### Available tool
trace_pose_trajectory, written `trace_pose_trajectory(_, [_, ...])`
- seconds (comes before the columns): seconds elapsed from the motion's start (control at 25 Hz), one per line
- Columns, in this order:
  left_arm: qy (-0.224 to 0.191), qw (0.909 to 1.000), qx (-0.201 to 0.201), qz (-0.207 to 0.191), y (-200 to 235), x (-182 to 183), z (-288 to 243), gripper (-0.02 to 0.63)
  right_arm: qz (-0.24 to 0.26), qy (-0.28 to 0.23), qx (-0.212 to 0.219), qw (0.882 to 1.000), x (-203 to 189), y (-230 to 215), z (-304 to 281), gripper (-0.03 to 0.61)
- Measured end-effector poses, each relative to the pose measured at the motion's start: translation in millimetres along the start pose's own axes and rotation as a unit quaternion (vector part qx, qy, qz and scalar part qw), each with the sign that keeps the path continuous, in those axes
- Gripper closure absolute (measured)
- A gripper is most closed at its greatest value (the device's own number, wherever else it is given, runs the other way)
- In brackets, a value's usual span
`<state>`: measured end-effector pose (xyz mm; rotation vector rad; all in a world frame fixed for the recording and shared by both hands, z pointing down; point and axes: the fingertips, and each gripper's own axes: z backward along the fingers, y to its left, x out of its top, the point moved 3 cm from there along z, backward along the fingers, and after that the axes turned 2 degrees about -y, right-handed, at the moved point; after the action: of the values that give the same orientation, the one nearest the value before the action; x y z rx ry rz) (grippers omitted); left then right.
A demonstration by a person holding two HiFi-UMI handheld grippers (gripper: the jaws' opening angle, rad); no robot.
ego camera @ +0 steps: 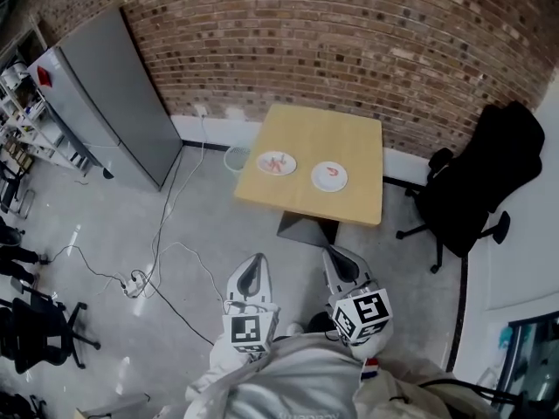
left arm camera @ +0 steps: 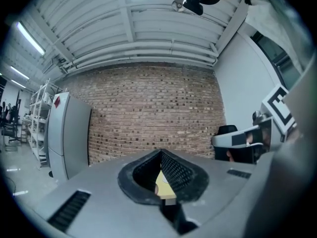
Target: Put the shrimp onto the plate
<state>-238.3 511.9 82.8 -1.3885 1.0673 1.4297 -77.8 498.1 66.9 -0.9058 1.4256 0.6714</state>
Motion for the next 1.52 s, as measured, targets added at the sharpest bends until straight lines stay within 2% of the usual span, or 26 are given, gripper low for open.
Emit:
trace_pose_trajectory(0.32, [0.028,0.9992,-0.028,0.004,1,-14,-28,0.603,-0.023,-0.003,-0.022,0.999,-5,-24,-19,0.554])
trace_pose_trajectory(0.56, [0.022,0.9991,-0.036,-0.002,6,-16,-73,0.603,-0.013,-0.014,-0.032,0.999,-5,-53,-51,0.554])
trace_pose_trajectory(0.68, [0.02,0.9982,-0.055,-0.01,-1,-18,-105,0.603,-0.011,-0.016,-0.042,0.999,-3,-78,-70,0.554])
trace_pose_trajectory(0.96, [0.049,0.9957,-0.076,-0.02,-2,-28,-200,0.603,0.012,-0.018,-0.054,0.998,9,-138,-131,0.554])
trace_pose_trajectory(1.28, [0.063,0.9934,-0.089,-0.033,-9,-24,-317,0.603,-0.009,-0.016,-0.058,0.998,25,-220,-201,0.554])
trace_pose_trajectory(1.52, [0.098,0.9912,-0.084,-0.031,-9,-43,-385,0.603,-0.026,-0.003,-0.065,0.998,19,-281,-232,0.554])
